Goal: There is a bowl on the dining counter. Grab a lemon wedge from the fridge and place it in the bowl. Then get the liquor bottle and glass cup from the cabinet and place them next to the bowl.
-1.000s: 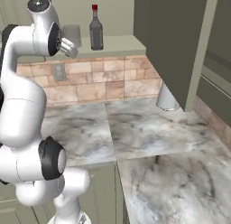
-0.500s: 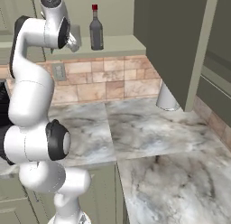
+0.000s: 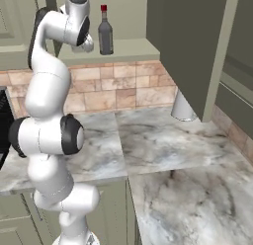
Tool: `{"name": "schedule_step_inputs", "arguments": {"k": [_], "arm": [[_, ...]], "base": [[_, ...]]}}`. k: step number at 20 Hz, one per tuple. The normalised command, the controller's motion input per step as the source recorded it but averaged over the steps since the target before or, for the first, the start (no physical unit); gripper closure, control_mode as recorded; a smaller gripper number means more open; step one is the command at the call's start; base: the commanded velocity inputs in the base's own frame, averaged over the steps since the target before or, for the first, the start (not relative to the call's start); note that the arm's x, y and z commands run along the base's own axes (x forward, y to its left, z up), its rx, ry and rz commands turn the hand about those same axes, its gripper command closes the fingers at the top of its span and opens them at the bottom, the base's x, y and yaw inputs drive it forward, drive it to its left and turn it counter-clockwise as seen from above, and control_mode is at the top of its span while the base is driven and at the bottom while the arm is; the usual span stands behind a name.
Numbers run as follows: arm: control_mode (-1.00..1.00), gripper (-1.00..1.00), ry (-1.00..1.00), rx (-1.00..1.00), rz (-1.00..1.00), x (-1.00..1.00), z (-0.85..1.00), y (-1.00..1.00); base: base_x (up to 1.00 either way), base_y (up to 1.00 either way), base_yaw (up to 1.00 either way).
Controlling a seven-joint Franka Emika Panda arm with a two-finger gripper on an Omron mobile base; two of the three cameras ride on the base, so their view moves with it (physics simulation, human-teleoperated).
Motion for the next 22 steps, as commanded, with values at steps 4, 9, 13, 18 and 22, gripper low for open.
{"name": "schedule_step_inputs", "arguments": {"k": [4,9,13,18,22], "arm": [[-1.00,-1.00,0.00,0.15,0.00,0.60,0.09,-0.05],[-1.00,-1.00,0.00,0.09,0.00,0.53,0.02,0.00],[-1.00,-1.00,0.00,0.04,0.00,0.47,0.02,0.04],[-1.00,-1.00,0.02,0.01,0.00,0.41,0.02,0.07],[-1.00,-1.00,0.09,0.00,0.00,0.35,0.00,0.18]], "base": [[0.00,0.00,0.00],[0.00,0.00,0.00],[0.00,0.00,0.00],[0.00,0.00,0.00],[0.00,0.00,0.00]]}}
